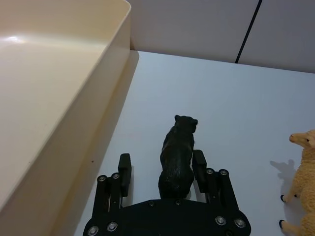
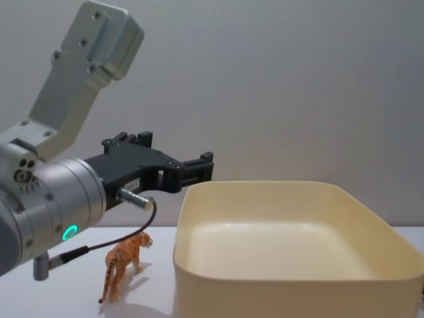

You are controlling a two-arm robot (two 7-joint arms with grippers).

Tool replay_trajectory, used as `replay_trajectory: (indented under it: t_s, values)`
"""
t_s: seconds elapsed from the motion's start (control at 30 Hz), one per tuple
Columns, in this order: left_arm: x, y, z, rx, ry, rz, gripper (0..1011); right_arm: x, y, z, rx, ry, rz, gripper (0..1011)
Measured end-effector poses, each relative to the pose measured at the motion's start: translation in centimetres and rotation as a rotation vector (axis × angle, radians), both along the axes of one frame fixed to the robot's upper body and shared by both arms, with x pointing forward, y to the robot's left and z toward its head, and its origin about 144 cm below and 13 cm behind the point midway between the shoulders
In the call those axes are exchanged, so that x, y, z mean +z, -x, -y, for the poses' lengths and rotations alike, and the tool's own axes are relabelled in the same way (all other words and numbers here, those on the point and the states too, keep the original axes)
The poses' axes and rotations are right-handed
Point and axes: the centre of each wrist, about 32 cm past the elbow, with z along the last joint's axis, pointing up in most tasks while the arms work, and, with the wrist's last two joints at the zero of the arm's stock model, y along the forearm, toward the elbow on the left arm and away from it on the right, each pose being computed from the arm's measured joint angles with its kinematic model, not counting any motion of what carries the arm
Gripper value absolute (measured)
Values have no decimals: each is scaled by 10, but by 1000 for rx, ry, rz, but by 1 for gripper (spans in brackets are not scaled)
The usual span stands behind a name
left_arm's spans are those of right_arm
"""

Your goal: Pick up the toy alternately with two hands and place it into the central storage box.

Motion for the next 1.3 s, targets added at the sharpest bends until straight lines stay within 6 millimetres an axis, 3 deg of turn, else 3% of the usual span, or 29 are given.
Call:
replay_trajectory:
  t_s: [0.53, 0.97, 1.3]
  values:
    - [0, 0, 0, 0, 0, 0, 1001, -4, -3, -2, -10, 17, 3, 282]
    - [0, 0, 0, 0, 0, 0, 1001, 8, 10, 3, -54, 57, 126, 253]
    - [0, 0, 0, 0, 0, 0, 1001, 35, 16, 4, -10, 47, 235, 253]
